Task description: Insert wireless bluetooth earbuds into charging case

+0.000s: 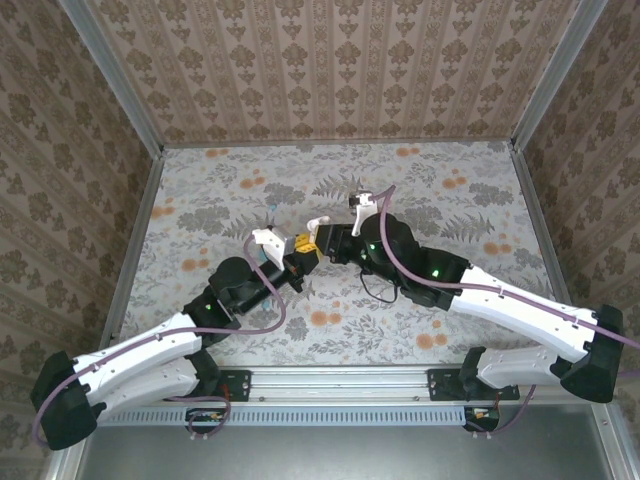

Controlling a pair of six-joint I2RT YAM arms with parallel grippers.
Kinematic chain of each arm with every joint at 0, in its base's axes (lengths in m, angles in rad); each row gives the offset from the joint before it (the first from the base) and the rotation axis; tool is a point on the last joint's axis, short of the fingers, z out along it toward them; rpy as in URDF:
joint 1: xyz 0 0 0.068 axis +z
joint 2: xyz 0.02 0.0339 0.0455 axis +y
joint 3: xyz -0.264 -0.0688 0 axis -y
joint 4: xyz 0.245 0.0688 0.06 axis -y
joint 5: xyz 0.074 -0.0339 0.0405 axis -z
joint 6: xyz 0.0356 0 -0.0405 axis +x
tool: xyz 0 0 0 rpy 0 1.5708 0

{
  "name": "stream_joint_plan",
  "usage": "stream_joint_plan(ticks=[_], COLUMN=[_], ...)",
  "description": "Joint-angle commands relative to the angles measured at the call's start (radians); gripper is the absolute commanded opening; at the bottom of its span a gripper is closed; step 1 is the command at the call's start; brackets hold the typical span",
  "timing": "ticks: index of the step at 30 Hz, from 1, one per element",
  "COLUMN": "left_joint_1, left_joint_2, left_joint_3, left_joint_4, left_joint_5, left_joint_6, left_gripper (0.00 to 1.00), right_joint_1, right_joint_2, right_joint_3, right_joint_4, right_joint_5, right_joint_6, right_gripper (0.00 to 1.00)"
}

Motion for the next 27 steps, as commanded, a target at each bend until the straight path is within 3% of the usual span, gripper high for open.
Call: stream_joint_plan(ticks=[1, 19, 27], left_joint_1=[-0.004, -0.003, -0.002], left_joint_2=[-0.027, -0.027, -0.028], left_joint_3=[0.028, 0.016, 0.016], left_joint_4=[0.077, 0.117, 0.12], left_joint_5=[-0.027, -0.035, -0.036], left_joint_6=[-0.024, -0.008, 0.0], left_gripper=[0.0, 0.0, 0.0], right_joint_1=[0.029, 0.044, 0.044], right_joint_2=[-0.006, -0.016, -0.035], right_joint_3=[-0.048, -0.128, -0.157], right_joint_4=[0.024, 0.189, 0.185], right_joint_5=[-0.033, -0.096, -0.106], right_joint_6=[-0.046, -0.133, -0.18], right_gripper=[0.26, 0.31, 0.26])
